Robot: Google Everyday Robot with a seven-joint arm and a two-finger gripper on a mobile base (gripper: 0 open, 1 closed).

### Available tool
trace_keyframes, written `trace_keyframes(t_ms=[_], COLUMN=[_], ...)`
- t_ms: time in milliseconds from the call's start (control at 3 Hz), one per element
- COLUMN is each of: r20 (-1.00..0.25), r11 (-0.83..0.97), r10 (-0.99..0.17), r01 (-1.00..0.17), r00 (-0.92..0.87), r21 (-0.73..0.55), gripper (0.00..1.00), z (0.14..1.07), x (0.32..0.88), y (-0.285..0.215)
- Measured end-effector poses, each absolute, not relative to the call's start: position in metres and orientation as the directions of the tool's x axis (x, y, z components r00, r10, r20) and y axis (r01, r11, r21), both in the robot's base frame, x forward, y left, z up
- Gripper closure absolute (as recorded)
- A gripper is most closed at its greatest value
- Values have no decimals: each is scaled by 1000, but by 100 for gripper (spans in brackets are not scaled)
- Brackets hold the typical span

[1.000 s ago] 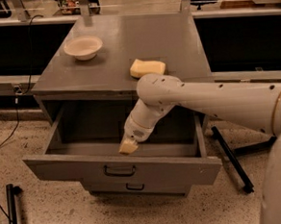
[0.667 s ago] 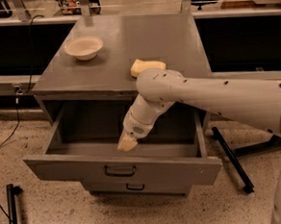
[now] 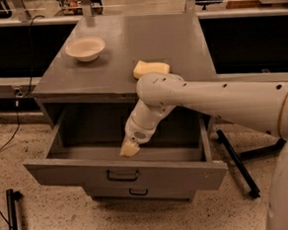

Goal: Open top drawer

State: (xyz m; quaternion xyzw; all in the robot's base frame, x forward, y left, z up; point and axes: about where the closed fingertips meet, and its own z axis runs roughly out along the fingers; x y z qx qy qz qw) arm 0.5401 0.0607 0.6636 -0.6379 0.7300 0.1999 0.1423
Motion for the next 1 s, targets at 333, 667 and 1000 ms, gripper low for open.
trace_keyframes(t_ms=[333,667,1000], r20=[-407,-391,-412], r11=[152,156,95], r10=[-896,-903,-901], r01=[-984,-984,-988], r00=[-176,-178,-138], r21=[92,88,123], gripper=[100,100,100], z=[639,627,625], x=[544,536,518], y=[59,64,82])
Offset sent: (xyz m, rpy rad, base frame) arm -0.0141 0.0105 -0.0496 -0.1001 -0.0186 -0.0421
